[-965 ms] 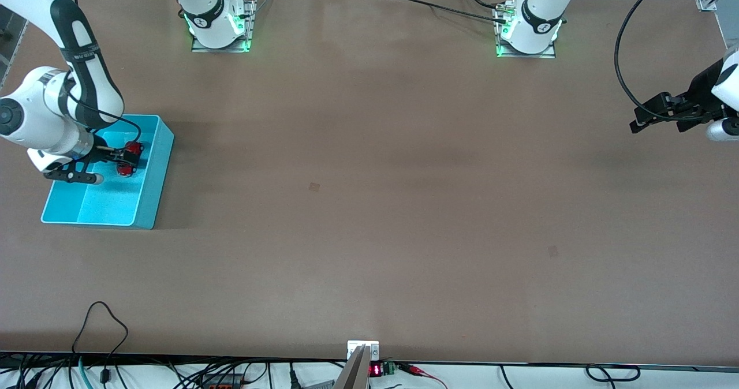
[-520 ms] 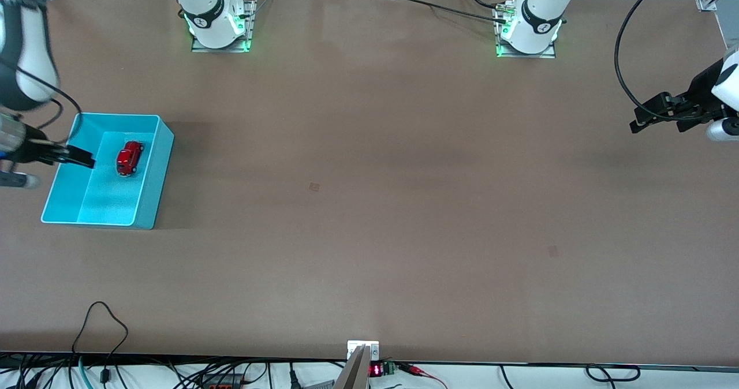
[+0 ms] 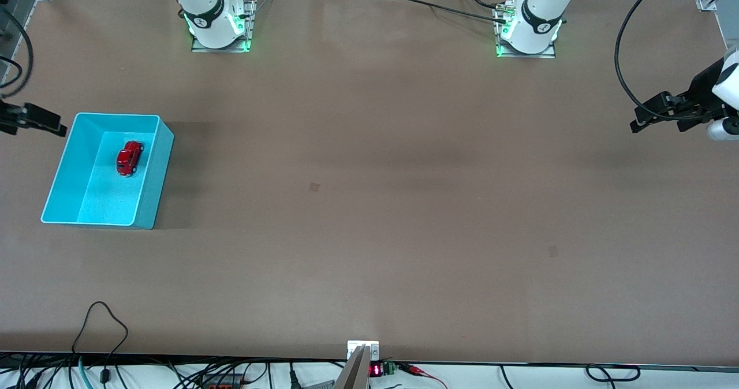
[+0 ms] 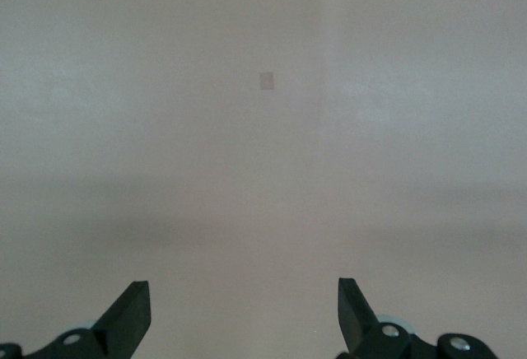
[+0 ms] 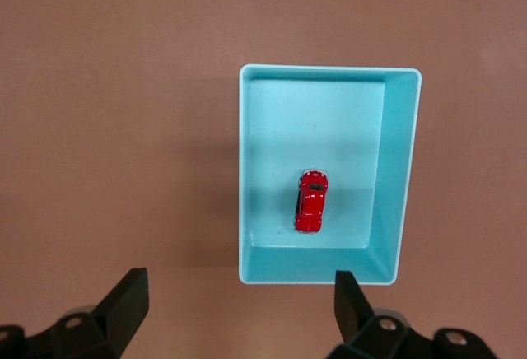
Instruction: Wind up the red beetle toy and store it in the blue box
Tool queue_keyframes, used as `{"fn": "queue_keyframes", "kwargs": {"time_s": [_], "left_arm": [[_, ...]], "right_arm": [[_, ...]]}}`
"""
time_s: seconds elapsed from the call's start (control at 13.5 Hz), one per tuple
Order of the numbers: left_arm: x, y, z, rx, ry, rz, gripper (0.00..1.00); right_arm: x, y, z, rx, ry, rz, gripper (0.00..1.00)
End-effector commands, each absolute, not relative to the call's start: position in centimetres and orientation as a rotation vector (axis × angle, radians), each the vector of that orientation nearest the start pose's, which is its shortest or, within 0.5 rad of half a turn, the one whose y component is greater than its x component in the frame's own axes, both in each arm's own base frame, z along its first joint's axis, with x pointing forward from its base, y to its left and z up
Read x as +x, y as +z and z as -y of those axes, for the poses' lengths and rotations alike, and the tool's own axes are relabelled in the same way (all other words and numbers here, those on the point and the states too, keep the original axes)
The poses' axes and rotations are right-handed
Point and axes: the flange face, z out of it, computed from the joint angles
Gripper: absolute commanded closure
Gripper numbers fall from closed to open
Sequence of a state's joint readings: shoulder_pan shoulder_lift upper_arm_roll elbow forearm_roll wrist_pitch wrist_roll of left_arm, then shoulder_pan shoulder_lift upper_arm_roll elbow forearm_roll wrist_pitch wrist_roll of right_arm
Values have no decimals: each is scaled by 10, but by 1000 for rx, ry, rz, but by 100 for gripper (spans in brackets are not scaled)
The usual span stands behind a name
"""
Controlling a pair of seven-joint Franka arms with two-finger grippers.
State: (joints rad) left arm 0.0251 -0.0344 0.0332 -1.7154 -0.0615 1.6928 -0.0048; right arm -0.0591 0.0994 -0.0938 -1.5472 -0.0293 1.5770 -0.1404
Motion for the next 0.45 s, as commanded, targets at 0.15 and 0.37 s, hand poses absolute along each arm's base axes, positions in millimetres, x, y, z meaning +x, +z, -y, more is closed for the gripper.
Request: {"fn": "queue_keyframes", "kwargs": {"time_s": [0.15, 0.37], "left_arm": [[547, 594, -28, -3190, -27, 76, 0], [546, 597, -24, -3190, -32, 66, 0]], "right_arm": [[569, 610, 69, -3153, 105, 11, 0], [568, 612, 68, -3153, 102, 14, 0]]}}
